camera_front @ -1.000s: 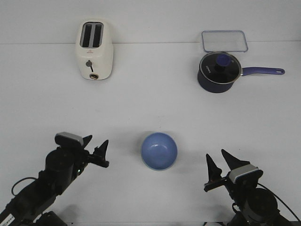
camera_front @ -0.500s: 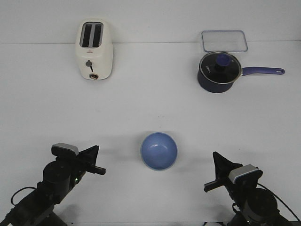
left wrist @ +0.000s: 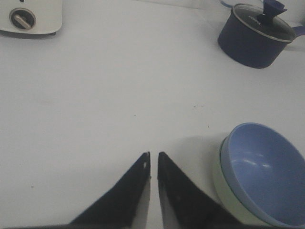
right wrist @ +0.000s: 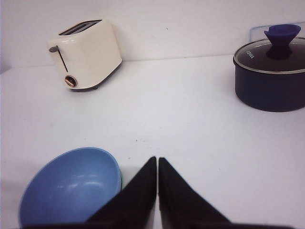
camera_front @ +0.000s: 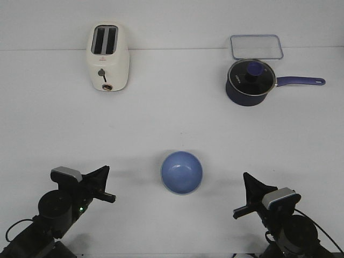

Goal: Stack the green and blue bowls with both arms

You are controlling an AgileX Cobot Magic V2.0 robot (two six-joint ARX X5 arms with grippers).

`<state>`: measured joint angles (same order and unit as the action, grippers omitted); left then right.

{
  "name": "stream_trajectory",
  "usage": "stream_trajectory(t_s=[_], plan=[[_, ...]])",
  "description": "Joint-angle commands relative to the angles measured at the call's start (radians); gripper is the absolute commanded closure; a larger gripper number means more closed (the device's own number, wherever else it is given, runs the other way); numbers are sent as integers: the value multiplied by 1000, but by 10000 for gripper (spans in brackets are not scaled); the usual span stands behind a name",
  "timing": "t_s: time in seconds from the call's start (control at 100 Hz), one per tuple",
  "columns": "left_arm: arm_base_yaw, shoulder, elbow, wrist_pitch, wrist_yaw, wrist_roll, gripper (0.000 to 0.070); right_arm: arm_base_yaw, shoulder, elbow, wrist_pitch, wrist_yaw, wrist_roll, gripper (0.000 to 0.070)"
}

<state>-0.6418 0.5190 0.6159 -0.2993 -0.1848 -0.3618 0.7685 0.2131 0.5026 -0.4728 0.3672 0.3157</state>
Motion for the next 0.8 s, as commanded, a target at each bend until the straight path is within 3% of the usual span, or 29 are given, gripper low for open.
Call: stream_trajectory(t_s=[0.0,0.17,0.31,0.43,0.6,0.79], plan=[[-6,-5,10,11,-1,-6,685,8,4,4,16,0,1,694],[-3,-35,10,13,-2,3,686,8,4,4,15,0,1,694],[121,-123,-66,88,0,249,685,8,4,4,16,0,1,694],[332,-262,-240,212,0,336,685,8,4,4,15,0,1,694],[552,-415,-430,255,2,375,685,8,4,4,16,0,1,694],[628,-499,-560,272,11,374,685,8,4,4,16,0,1,694]])
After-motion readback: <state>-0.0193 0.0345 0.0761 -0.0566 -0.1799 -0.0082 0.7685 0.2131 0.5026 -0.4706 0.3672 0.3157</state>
